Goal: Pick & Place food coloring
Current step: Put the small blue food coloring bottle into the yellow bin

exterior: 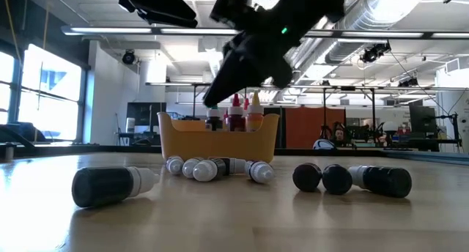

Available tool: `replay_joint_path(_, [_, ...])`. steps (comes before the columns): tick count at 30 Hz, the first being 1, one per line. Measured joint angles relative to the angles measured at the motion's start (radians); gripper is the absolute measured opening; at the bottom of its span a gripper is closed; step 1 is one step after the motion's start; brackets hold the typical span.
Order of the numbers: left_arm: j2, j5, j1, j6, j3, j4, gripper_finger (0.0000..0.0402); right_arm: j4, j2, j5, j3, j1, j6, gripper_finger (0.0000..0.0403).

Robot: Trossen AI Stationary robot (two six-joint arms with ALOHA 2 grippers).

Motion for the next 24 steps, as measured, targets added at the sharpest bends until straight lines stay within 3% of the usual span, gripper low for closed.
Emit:
replay_joint_path(7, [0.0, 0.053, 0.0, -0.09, 0.0, -0.014, 0.0179, -0.237, -0.088, -0.054, 0.001, 0.126, 0.079, 0.0153])
replay_joint_path(13, [0.0, 0.114, 0.0, -0.103, 0.0, -0.014, 0.0179, -0.487, -0.101, -0.346, 0.0, 0.194, 0.054, 0.0154])
replay_joint_path(17, [0.0, 0.124, 0.0, -0.103, 0.0, -0.015, 0.0179, -0.511, -0.1, -0.437, 0.0, 0.225, 0.003, 0.0154])
replay_joint_path(24, [0.0, 0.122, 0.0, -0.103, 0.0, -0.007, 0.0179, -0.48, -0.086, -0.455, 0.0, 0.245, -0.157, 0.0154])
